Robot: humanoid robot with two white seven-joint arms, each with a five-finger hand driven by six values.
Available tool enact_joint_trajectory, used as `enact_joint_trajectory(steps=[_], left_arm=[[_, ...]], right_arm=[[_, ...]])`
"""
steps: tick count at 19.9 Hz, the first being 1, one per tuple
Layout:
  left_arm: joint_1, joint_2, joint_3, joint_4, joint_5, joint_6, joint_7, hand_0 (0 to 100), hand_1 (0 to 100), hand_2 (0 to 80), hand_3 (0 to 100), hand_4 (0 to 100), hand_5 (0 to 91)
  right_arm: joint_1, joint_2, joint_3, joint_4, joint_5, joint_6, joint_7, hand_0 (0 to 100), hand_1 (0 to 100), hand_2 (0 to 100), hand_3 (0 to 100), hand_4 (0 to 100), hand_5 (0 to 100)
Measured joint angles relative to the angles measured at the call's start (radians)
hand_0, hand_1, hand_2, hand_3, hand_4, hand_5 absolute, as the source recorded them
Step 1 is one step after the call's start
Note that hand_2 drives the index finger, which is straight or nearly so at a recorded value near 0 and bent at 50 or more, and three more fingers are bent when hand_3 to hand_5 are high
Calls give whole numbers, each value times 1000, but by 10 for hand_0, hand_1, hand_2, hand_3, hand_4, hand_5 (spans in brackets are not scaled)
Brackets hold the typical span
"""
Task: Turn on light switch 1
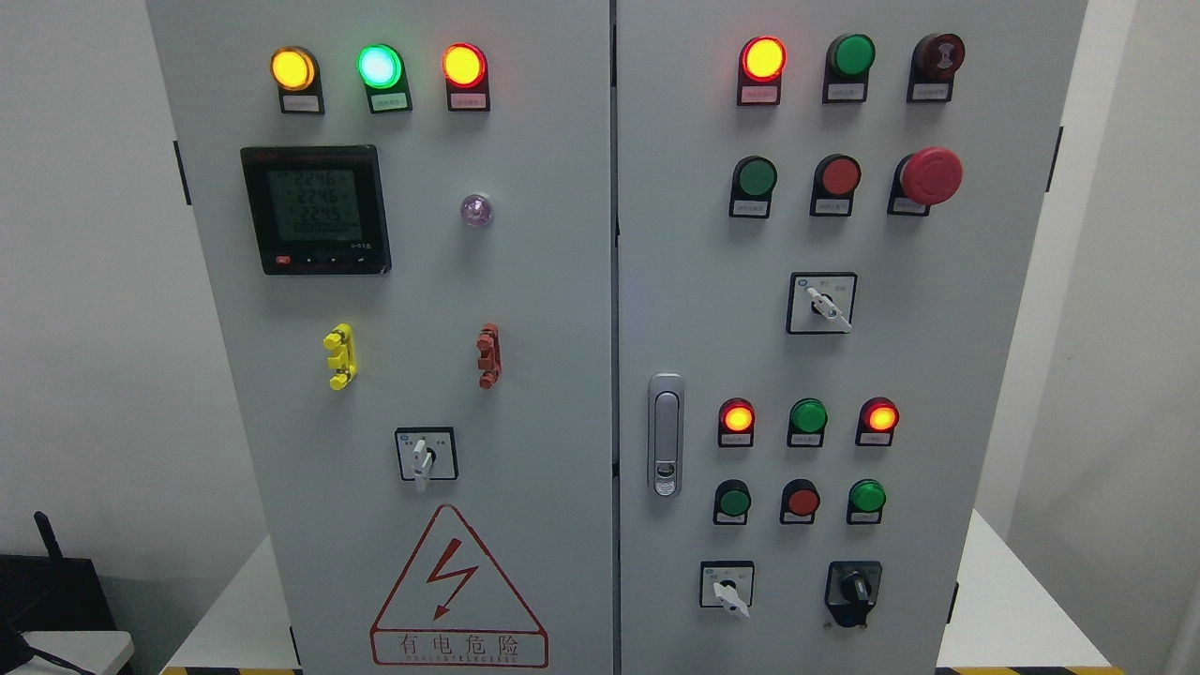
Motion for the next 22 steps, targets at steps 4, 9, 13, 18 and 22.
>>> enact_joint_trajectory(steps=[4, 9, 13, 18, 22], left_arm=[[29, 12, 57, -168, 67, -11, -9, 254, 228, 214, 394, 486, 219], [41, 32, 111, -361, 135, -12, -65, 110, 318, 234, 409, 488, 267], [29, 52, 138, -491, 163, -15, -83, 102, 341, 278, 443, 505, 299], [-10, 76, 160, -621, 180, -8, -85, 101, 346, 325, 453, 509, 338], [-46, 91, 169, -716, 186, 1, -86, 102, 353, 349, 459, 513, 367]], right_arm=[[0, 0, 0, 0, 0, 0, 0, 120, 389, 0, 0, 0, 0], [0, 0, 0, 0, 0, 0, 0, 120, 389, 0, 0, 0, 0], [0, 0, 0, 0, 0, 0, 0, 120, 389, 0, 0, 0, 0], [0, 0, 0, 0, 0, 0, 0, 120, 389, 0, 0, 0, 0], [0, 0, 0, 0, 0, 0, 0, 120, 389, 0, 0, 0, 0]])
